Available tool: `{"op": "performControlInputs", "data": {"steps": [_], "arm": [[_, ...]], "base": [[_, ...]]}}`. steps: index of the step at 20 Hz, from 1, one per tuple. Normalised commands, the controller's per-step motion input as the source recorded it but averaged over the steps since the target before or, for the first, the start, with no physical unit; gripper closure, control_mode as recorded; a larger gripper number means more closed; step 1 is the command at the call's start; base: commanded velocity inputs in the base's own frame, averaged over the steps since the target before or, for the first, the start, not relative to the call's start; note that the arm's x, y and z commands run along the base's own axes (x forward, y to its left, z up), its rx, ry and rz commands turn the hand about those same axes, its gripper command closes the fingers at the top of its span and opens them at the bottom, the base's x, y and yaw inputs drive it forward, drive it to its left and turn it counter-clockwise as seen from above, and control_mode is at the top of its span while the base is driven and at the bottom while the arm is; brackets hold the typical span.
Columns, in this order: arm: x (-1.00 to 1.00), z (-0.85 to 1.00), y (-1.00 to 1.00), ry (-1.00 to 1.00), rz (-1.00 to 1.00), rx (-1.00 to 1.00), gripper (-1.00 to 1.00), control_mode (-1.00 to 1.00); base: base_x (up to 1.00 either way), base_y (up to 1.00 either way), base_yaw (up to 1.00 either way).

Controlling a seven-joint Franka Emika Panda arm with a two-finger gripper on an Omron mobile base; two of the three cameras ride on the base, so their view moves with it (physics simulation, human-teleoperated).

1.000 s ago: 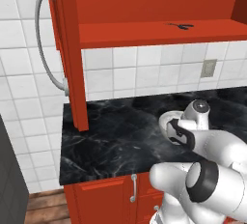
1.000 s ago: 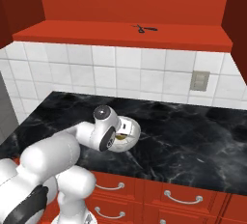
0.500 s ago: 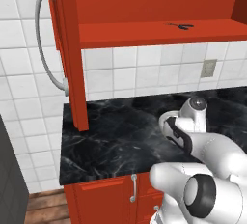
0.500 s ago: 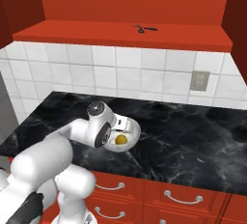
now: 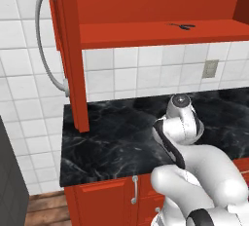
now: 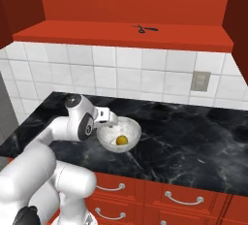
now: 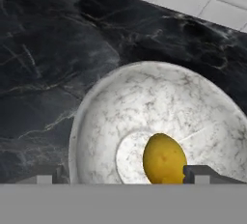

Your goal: Pick the lemon from the cabinet and place it in the bowl. Then pick the bowl and place it in the sink. Then turn on the sink facuet.

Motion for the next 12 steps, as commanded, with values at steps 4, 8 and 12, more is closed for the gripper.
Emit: {"op": "performControlInputs", "data": {"steps": [4, 8, 12], "arm": [[0.0, -0.25, 0.05, 0.17, 0.08, -0.17, -1.0, -1.0], [0.0, -0.45, 0.0, 0.09, 0.04, -0.11, -1.0, -1.0], [0.0, -0.59, 0.0, 0.04, 0.05, -0.05, -1.0, -1.0]], "base": [[0.0, 0.0, 0.0], [0.0, 0.0, 0.0], [0.0, 0.0, 0.0]]}}
